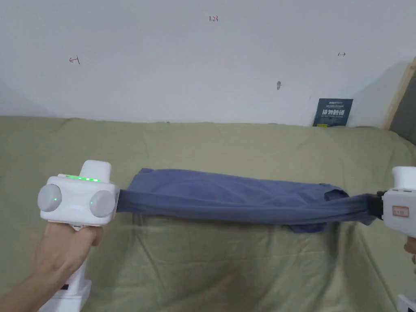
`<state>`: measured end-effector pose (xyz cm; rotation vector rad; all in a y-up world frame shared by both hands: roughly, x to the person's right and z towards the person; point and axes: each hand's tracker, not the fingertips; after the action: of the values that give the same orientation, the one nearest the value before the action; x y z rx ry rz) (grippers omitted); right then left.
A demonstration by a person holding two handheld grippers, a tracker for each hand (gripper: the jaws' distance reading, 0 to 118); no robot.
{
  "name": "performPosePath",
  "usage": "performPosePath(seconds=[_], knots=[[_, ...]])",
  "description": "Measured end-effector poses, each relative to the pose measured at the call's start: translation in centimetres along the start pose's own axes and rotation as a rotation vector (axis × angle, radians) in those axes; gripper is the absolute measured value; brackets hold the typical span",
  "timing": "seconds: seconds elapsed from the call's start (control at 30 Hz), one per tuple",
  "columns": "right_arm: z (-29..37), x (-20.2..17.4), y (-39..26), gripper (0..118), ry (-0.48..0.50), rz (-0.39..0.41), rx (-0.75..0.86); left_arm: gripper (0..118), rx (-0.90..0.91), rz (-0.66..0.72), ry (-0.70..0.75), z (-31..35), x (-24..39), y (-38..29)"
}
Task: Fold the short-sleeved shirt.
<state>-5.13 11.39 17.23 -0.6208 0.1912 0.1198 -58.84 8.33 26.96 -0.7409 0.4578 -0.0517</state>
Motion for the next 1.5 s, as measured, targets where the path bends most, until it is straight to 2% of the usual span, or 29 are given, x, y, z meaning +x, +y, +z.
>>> performPosePath(seconds=[0.2, 0.4, 0.67, 0.8, 0.93, 0.97, 1.0, 1.03, 1.07, 1.1, 1.13, 1.17, 1.23, 1.3, 1.33, 1.43, 1.47, 1.5], knots=[[5.6, -1.0, -10.1, 2, 0.042, 0.015, -0.088, 2, -0.071, 0.056, -0.023, 4.6, -2.3, -9.2], [9.7, -0.6, -16.8, 2, 0.067, -0.019, -0.129, 2, -0.116, 0.044, -0.033, 8.6, -3.9, -16.1], [13.3, 0.1, -21.9, 2, 0.107, -0.038, -0.189, 2, -0.168, 0.078, -0.039, 12.2, -7.1, -23.1], [11.7, 0.9, -23.5, 2, 0.104, -0.035, -0.208, 2, -0.211, 0.073, -0.075, 12.6, -7.1, -24.6], [10.9, 1.0, -23.1, 3, 0.073, -0.070, -0.216, 2, -0.214, 0.126, -0.124, 12.2, -6.6, -25.1], [10.9, 0.8, -23.0, 11, 0.066, -0.077, -0.213, 2, -0.212, 0.120, -0.134, 12.2, -6.4, -25.2], [10.7, 0.8, -23.2, 40, 0.062, -0.088, -0.213, 2, -0.209, 0.118, -0.142, 12.2, -6.1, -25.2], [10.7, 0.6, -23.4, 99, 0.036, -0.090, -0.211, 27, -0.199, 0.116, -0.172, 12.2, -6.0, -25.1], [10.6, 0.6, -23.5, 118, -0.006, -0.084, -0.246, 79, -0.196, 0.131, -0.195, 13.0, -5.6, -24.6], [10.8, 0.7, -23.7, 118, 0.027, -0.088, -0.252, 118, -0.192, 0.126, -0.183, 13.1, -5.4, -24.4], [11.6, 0.6, -23.9, 118, 0.034, -0.116, -0.206, 112, -0.227, 0.128, -0.200, 12.9, -5.1, -24.4], [12.1, 0.4, -24.0, 118, 0.029, -0.099, -0.202, 113, -0.173, 0.159, -0.214, 13.3, -4.9, -25.1], [12.6, 0.5, -24.2, 118, -0.003, -0.077, -0.179, 113, -0.201, 0.149, -0.230, 11.3, -6.0, -25.5], [13.0, 0.7, -24.3, 118, 0.024, -0.085, -0.169, 113, -0.181, 0.168, -0.239, 10.7, -6.3, -26.3], [13.1, 0.7, -24.3, 118, 0.031, -0.102, -0.172, 113, -0.178, 0.167, -0.238, 13.9, -5.9, -24.1], [14.1, 0.8, -24.6, 112, 0.031, -0.109, -0.156, 110, -0.174, 0.163, -0.241, 15.2, -6.1, -23.3], [14.0, 0.7, -24.6, 109, 0.023, -0.090, -0.160, 107, -0.171, 0.157, -0.238, 14.7, -6.5, -23.5], [14.6, 0.6, -24.8, 85, 0.020, -0.083, -0.150, 91, -0.165, 0.145, -0.238, 14.3, -6.9, -23.6]])
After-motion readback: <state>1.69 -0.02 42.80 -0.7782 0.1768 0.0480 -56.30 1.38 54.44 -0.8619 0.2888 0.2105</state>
